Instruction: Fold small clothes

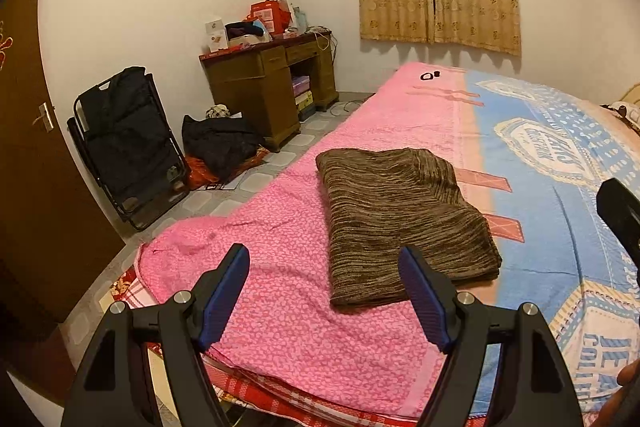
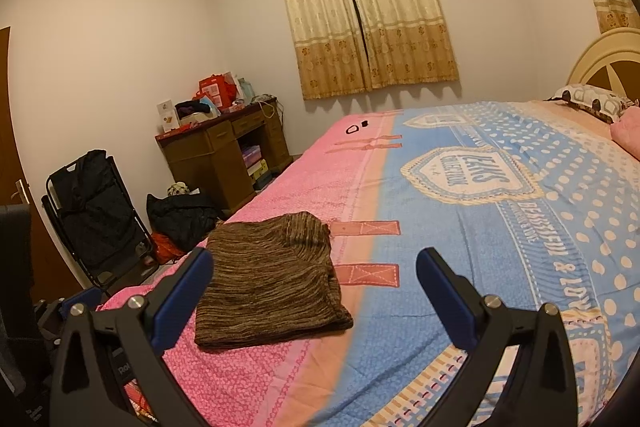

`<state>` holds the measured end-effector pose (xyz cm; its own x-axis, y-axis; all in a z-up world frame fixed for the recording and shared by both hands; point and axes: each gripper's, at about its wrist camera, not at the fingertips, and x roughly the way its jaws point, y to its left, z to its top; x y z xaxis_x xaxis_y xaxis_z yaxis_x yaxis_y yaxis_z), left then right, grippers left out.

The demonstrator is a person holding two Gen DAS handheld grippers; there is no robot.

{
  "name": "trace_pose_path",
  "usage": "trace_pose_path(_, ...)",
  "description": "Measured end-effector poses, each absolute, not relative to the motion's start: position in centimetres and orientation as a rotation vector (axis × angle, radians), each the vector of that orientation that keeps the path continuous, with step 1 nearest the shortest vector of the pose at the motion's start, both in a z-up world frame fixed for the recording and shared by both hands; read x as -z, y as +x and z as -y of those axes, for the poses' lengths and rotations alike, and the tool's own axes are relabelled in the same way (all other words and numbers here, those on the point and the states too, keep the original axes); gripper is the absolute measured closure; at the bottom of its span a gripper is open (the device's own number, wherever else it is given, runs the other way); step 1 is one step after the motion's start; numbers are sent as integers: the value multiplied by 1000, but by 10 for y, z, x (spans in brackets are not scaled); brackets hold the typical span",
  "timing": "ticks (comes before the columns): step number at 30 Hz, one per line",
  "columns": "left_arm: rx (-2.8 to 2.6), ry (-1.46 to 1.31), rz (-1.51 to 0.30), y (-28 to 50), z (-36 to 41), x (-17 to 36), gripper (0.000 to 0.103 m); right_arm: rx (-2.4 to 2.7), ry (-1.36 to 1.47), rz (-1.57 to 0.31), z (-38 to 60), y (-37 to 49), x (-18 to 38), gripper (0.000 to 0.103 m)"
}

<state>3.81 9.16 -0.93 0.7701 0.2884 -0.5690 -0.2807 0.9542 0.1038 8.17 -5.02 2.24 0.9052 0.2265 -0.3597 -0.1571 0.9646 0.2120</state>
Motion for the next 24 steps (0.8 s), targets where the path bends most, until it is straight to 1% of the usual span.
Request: trace_pose_path(24, -317, 10, -631, 38, -94, 12, 26, -192, 190, -393, 54, 80, -21, 0)
